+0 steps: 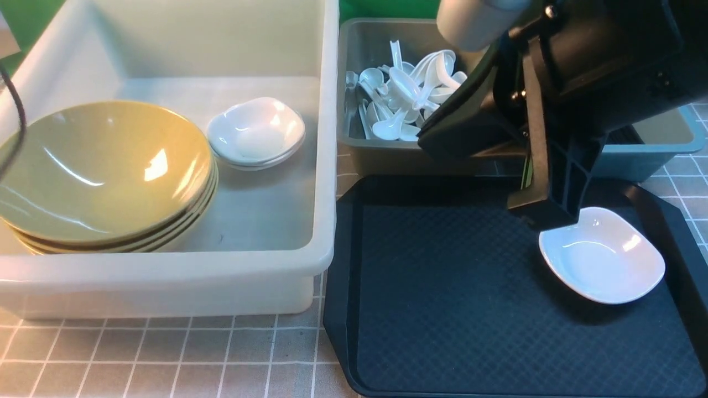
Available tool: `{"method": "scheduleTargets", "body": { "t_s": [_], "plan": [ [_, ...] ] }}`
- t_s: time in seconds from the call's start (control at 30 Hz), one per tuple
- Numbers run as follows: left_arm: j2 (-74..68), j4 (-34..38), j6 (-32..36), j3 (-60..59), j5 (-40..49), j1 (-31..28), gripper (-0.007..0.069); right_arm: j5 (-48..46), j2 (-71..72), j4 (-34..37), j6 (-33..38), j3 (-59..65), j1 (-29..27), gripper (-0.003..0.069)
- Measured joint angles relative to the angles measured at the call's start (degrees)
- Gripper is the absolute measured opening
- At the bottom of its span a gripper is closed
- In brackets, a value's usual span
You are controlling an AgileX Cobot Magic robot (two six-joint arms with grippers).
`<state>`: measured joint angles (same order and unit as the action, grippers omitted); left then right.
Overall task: On grey table put chopsticks spoon bowls plates into blue grey white boxes.
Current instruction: 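Place the tan bowl onto the bowl stack in the left bin with the left gripper, then grasp the small white bowl on the black tray by its rim with the left gripper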
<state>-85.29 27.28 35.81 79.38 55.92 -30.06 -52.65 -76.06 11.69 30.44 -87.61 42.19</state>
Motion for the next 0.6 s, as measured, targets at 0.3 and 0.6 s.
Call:
{"method": "scheduleTargets", "body": {
  "t_s": [0.3, 0.6],
  "plan": [
    [3.2, -1.5, -2.5, 7.3, 5.6, 31.0, 0.0332, -4.9, 0.0, -7.2, -13.3, 0.0, -9.0, 0.0034],
    [-16.2, -12.1, -5.3, 12.8, 3.0, 65.8, 0.0092, -13.7, 9.9, -8.9, -16.3, 11.9, -24.2, 0.0038]
  ]
}}
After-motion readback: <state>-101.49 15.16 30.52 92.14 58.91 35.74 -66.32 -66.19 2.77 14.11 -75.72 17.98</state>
